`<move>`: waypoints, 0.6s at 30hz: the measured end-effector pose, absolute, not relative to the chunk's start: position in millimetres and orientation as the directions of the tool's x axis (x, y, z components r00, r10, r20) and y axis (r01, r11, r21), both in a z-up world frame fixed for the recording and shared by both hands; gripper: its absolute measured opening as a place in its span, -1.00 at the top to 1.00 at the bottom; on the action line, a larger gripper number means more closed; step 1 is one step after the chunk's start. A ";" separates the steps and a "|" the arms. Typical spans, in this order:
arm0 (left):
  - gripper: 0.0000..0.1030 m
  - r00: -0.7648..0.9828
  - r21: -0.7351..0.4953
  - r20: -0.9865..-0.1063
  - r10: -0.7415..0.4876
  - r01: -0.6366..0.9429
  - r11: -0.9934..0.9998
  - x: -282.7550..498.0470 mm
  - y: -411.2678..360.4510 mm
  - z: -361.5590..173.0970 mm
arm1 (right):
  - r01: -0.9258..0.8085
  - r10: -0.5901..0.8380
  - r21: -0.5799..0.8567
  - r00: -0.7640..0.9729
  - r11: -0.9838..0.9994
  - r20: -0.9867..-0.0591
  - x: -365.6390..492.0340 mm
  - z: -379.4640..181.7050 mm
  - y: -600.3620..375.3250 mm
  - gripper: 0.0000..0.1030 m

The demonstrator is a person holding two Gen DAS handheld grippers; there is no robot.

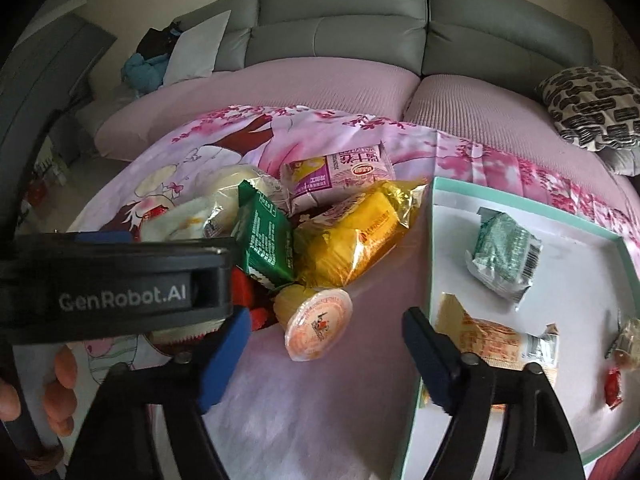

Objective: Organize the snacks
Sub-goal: 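Move the left tool to the white printed packet while the right tool approaches the yellow jelly cup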

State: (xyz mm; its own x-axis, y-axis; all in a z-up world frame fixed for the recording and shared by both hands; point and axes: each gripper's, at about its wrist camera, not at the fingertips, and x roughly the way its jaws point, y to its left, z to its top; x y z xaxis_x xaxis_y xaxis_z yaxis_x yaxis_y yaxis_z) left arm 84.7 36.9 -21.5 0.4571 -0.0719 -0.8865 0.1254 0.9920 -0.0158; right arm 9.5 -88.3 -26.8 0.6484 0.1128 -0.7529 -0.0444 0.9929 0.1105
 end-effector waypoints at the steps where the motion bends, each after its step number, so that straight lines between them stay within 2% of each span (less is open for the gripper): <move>1: -0.95 0.454 -0.012 -0.889 -0.065 0.118 0.993 85.8 39.0 -22.7 | -0.044 0.112 0.110 0.648 0.993 -0.754 10.5 -27.2 -88.3 -0.53; 18: -0.95 0.425 -0.074 -0.903 -0.067 0.000 0.997 76.9 75.5 -25.4 | -0.069 0.089 0.059 0.619 0.996 -0.781 27.3 -46.6 -78.7 -0.51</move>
State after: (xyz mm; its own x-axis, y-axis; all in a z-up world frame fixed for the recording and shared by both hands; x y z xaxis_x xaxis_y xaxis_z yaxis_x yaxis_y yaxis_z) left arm 76.9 75.5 -25.4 0.4248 -0.0666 -0.9028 0.0000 0.9973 -0.0736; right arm 27.3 -78.7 -46.6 0.6187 0.0892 -0.7805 -0.0694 0.9959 0.0588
